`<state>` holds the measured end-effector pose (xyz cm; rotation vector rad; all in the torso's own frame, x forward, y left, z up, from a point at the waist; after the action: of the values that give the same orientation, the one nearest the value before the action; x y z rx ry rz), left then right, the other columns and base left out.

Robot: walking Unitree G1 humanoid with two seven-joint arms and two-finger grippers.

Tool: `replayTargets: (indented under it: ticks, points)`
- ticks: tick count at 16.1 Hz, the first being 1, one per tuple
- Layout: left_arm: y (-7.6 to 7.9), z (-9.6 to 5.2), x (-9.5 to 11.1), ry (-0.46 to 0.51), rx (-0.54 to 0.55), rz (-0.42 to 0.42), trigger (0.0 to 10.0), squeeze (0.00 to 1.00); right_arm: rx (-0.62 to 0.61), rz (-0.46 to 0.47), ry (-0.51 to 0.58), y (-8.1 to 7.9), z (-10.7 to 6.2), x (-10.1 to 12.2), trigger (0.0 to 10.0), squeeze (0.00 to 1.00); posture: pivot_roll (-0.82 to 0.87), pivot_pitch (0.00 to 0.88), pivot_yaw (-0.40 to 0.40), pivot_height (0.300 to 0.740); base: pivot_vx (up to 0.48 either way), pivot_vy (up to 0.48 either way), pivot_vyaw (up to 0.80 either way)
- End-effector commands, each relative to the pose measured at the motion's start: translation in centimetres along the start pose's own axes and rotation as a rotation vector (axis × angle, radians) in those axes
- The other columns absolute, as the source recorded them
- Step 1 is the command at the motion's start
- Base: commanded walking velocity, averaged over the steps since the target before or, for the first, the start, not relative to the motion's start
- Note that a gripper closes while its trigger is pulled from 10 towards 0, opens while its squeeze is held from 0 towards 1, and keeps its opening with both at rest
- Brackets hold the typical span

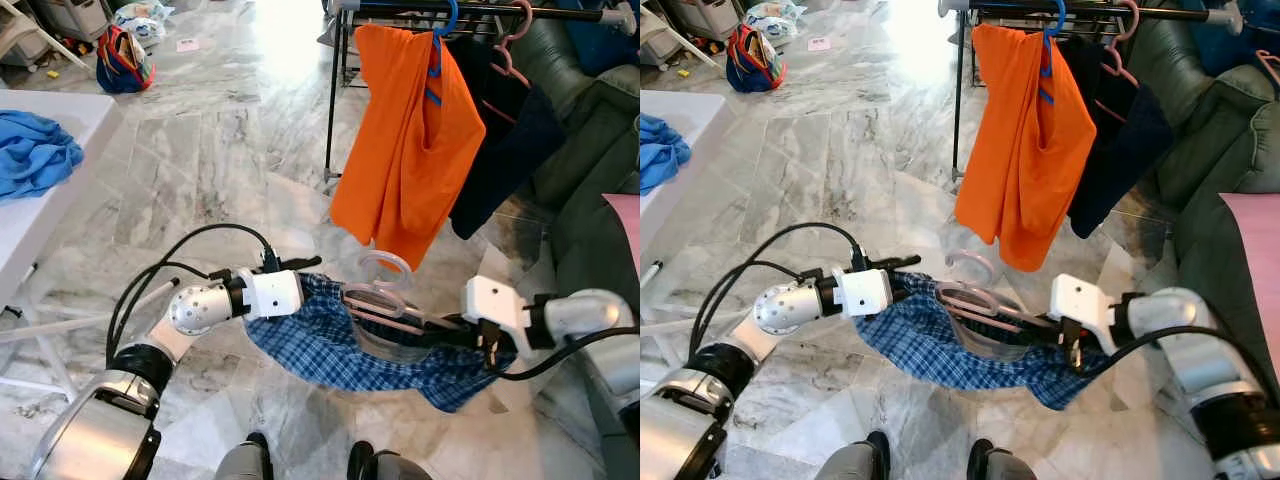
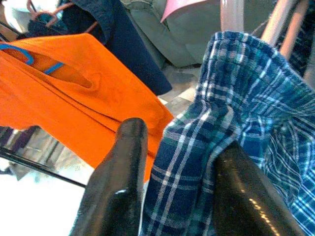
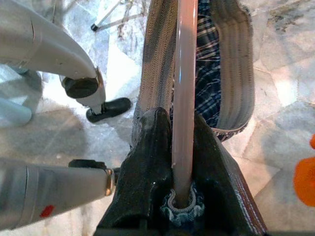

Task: Hang hanger

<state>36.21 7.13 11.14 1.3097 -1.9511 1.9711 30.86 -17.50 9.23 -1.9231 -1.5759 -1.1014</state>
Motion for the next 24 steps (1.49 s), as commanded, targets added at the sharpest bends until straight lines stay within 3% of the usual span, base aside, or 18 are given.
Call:
replayTargets:
  ticks: [1, 5, 10, 14, 19, 22, 24]
  points:
    - [0.0, -0.2, 0.1, 0.006, -0.010, 0.030, 10.0, 1.00, -0.005, -0.001, 0.002, -0.3, 0.1, 0.0, 0.0, 0.00, 0.00, 0.239, 0.026, 0.740, 0.000, 0.000, 0.00]
    - [0.0, -0.1, 0.2, 0.002, -0.020, 0.110, 10.0, 1.00, -0.066, 0.037, 0.018, -0.3, 1.2, -0.5, 0.0, 0.00, -0.01, 0.239, 0.022, 0.740, 0.000, 0.000, 0.00]
    - [0.2, -0.3, -0.1, -0.006, -0.005, 0.100, 10.0, 1.00, -0.251, 0.102, 0.059, 1.2, 2.3, -0.8, 0.0, 0.00, -0.01, 0.234, 0.013, 0.740, 0.000, 0.000, 0.00]
    - [1.0, -0.5, -0.3, -0.003, -0.009, 0.086, 10.0, 1.00, -0.359, 0.178, 0.100, 1.2, 3.1, -0.9, 0.0, 0.00, -0.02, 0.229, 0.019, 0.740, 0.000, 0.000, 0.00]
    - [1.3, -0.4, -1.7, -0.072, 0.131, -0.081, 10.0, 1.00, -0.471, 0.268, 0.138, 0.8, 4.3, -0.9, 0.0, 0.00, -0.07, 0.214, -0.005, 0.740, 0.000, 0.000, 0.00]
    - [0.2, -1.1, -4.8, -0.216, 0.378, -0.375, 10.0, 1.00, -0.547, 0.311, 0.148, 1.2, 4.7, -0.7, 0.0, 0.00, -0.09, 0.188, -0.012, 0.740, 0.000, 0.000, 0.00]
    - [0.4, -1.5, -6.1, -0.271, 0.518, -0.541, 10.0, 1.00, -0.630, 0.353, 0.142, 1.6, 4.8, -1.3, 0.0, 0.00, -0.10, 0.166, -0.016, 0.740, 0.000, 0.000, 0.00]
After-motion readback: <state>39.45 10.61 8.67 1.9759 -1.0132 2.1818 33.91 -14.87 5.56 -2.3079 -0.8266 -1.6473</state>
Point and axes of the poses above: a point about 5 cm out from each wrist's last joint towards the gripper, its own z axis pointing out of the wrist towards the gripper, its own x axis along the axis of the wrist's last joint, y = z × x, the point moved 6 cm from there along z, pointing out of the wrist towards the gripper, and after that the axes turned 4 degrees about z, right-handed, at the moved point
